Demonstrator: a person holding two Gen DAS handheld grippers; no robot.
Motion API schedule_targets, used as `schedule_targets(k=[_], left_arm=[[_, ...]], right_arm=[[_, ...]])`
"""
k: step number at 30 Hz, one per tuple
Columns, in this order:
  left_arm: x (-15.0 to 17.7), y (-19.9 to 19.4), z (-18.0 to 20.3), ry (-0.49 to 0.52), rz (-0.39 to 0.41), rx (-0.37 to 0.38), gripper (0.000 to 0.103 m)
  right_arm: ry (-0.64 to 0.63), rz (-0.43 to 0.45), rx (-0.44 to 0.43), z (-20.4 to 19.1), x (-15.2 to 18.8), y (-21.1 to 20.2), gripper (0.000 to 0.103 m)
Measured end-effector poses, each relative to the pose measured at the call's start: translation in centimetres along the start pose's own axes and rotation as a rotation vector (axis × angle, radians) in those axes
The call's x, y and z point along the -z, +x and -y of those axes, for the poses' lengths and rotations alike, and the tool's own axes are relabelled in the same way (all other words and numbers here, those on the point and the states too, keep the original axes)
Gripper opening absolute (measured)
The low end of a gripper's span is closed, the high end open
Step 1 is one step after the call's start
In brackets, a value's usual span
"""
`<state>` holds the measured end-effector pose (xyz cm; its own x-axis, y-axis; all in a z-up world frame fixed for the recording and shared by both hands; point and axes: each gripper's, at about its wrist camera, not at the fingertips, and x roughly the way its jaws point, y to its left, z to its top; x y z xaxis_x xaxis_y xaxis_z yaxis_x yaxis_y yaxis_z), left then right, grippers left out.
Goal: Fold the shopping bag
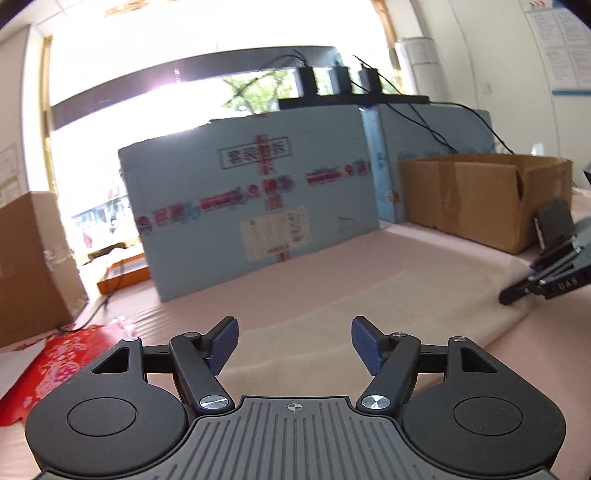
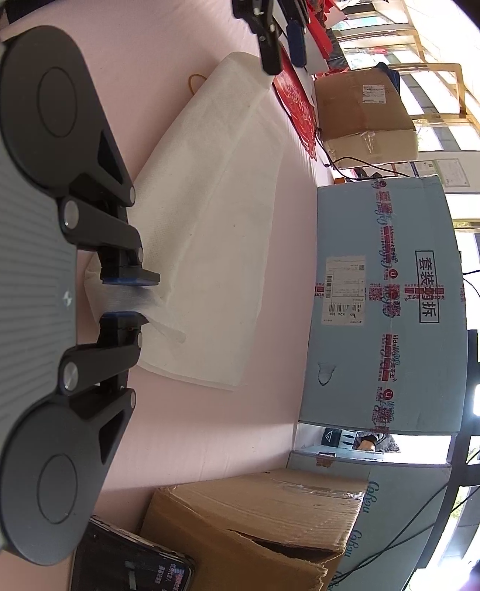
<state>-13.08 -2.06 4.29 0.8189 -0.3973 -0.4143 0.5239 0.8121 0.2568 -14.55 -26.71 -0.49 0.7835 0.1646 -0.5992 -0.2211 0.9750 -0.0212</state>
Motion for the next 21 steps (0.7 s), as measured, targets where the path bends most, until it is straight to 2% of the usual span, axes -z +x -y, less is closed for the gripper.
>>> schedule_targets(k=[2,6,10,16,18,20,21], left_arm=[[0.1,1.4,1.0,0.041,-0.061,0.038,0.04],[1.0,2.9,1.5,0.067,-0.151,0.065,0.039],[1.1,2.7,0.9,0.011,-0.152,0.084,0.039],[2.1,2.4,0.5,-0.006,-0.148,0.095,0.04],[2.2,2.3,0.5,-0.008,-0.148,0.089,0.046],[2.0,2.3,0.5,-0.007,-0.147,0.08,0.047],[1.7,2.5,0.4,-0.007,-0.148,0.078,0.047]], right_arm=[[0.003,0.005,-0.001,0.1,0.0,-0.1,0.014],[0.002,0.02,0.014,0.2,0.2,-0.4,0.014],[-0.007,0.025,0.072,0.3,0.4,-0.6,0.015],[-0.07,0.025,0.298,0.2,1.4,-1.0,0.015],[-0.034,0.065,0.353,0.3,1.4,-1.7,0.016],[-0.015,0.164,0.362,-0.4,1.0,-2.8,0.018],[-0.014,0.211,0.339,-1.0,0.7,-3.4,0.019]])
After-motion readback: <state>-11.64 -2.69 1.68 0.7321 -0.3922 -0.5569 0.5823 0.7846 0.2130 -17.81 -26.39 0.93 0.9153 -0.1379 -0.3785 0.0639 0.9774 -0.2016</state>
